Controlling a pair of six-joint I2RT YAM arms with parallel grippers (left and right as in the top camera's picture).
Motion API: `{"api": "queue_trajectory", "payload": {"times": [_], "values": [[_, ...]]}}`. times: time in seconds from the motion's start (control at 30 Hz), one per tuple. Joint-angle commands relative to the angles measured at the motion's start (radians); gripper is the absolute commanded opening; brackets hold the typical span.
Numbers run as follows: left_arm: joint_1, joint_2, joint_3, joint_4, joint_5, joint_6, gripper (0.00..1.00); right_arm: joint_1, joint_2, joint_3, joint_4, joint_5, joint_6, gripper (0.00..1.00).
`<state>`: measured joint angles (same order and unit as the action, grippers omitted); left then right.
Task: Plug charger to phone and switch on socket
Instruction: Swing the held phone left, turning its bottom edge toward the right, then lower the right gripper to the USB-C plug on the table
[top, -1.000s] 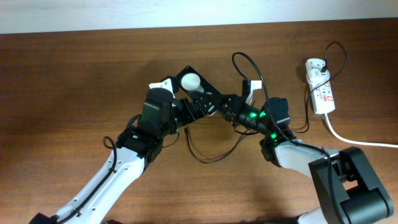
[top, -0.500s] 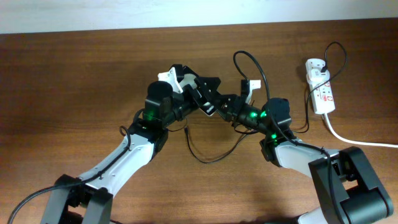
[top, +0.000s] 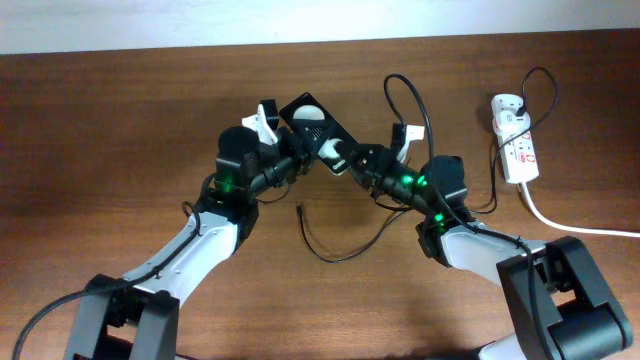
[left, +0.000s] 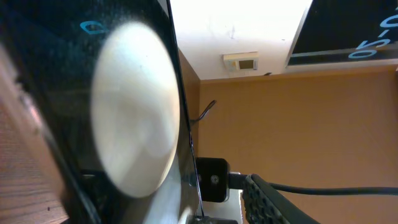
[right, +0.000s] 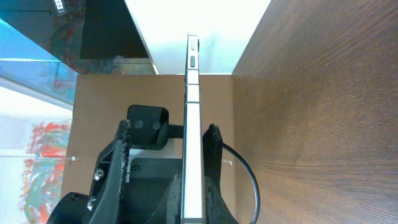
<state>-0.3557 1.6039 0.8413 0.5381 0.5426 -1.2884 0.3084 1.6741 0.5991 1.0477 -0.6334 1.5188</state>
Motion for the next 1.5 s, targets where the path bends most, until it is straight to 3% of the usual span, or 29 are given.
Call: {"api": "queue_trajectory", "payload": {"times": [0.0, 0.2, 0.6, 0.67, 0.7, 0.73, 0.77, 0.83, 0.93, 1.0, 1.1, 1.33, 1.47], "values": [[0.005, -0.011, 0.011, 0.029, 0.019, -0.003, 0.41, 0.000, 0.002, -0.001, -0.023, -0.009, 0.009, 0.04], [0.005, -0.011, 0.011, 0.029, 0.015, -0.008, 0.22, 0.000, 0.002, -0.001, -0.023, -0.055, 0.069, 0.04], [0.006, -0.011, 0.011, 0.026, 0.011, -0.034, 0.00, 0.000, 0.002, 0.000, -0.023, -0.121, 0.139, 0.04], [0.006, -0.011, 0.011, 0.014, 0.008, -0.037, 0.00, -0.002, 0.002, 0.000, -0.002, -0.150, 0.102, 0.59], [0.006, -0.011, 0.011, -0.010, 0.002, -0.047, 0.00, -0.003, 0.001, 0.000, 0.042, -0.158, 0.048, 0.70], [0.018, -0.011, 0.011, -0.072, 0.003, -0.055, 0.00, -0.017, -0.001, 0.000, 0.120, -0.182, 0.008, 0.90], [0.035, -0.011, 0.011, -0.130, 0.013, -0.055, 0.00, -0.047, -0.004, 0.000, 0.171, -0.217, -0.026, 0.99], [0.073, -0.011, 0.011, -0.194, 0.049, -0.055, 0.00, -0.106, -0.011, 0.000, 0.160, -0.287, -0.076, 0.99], [0.135, -0.011, 0.011, -0.141, 0.207, -0.081, 0.00, -0.208, -0.011, 0.000, -0.029, -0.420, -0.214, 0.99], [0.156, -0.011, 0.011, -0.124, 0.322, -0.120, 0.00, -0.245, -0.013, 0.000, -0.270, -0.440, -0.388, 0.99], [0.159, 0.014, 0.011, -0.131, 0.458, -0.294, 0.00, -0.250, -0.013, 0.000, -0.559, -0.394, -0.603, 0.99], [0.160, 0.181, 0.011, -0.128, 0.596, -0.425, 0.00, -0.250, -0.060, 0.000, -0.998, -0.247, -0.873, 0.99], [0.161, 0.182, 0.011, -0.115, 0.661, -0.424, 0.00, -0.250, -0.060, 0.000, -1.084, -0.218, -0.888, 0.99]]}}
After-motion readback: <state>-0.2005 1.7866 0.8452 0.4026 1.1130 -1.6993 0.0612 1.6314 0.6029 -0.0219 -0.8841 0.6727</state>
